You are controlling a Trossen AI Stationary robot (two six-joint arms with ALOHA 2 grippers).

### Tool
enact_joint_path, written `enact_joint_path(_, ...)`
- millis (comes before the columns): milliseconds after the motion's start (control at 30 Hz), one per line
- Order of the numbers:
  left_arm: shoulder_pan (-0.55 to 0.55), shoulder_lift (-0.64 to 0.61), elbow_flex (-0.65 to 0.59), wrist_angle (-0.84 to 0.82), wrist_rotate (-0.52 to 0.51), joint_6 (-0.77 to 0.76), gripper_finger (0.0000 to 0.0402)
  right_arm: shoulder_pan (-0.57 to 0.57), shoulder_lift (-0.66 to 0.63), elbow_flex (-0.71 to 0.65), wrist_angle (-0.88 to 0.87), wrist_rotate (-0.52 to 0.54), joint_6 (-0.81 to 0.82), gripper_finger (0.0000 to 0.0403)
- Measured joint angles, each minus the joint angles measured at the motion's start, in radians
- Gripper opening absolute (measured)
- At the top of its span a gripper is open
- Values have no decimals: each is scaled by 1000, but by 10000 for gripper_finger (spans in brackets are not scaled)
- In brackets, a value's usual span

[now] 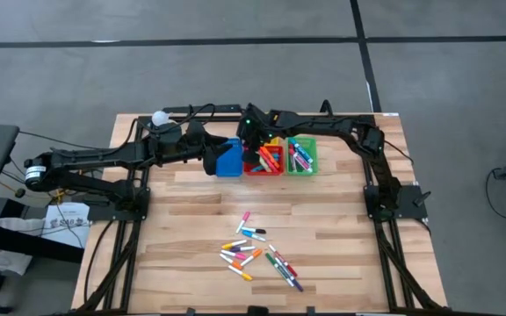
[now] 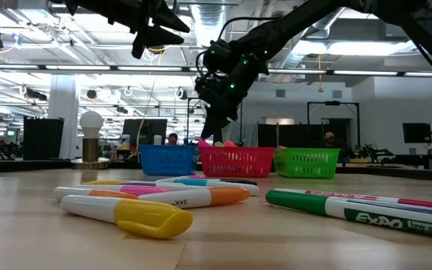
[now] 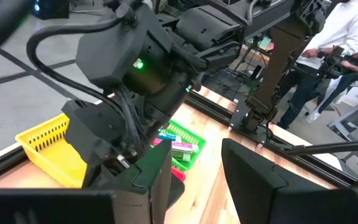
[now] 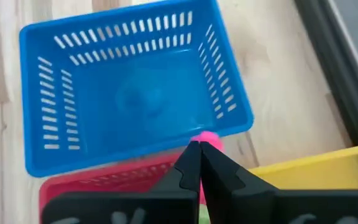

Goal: Pick & Place Markers
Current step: Adjust the large highlighter pens in the red bin

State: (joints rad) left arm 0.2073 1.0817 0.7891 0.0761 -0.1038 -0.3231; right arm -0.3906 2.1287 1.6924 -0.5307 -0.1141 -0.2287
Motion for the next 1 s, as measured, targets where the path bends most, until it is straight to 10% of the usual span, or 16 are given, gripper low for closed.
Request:
enact_joint_path(367,0,0,0,0,0,0,140,4,-5,-2,-167,8,-8,0)
enact_joint_path(1000,0,0,0,0,0,0,140,25,41,69,47,32,-41,0)
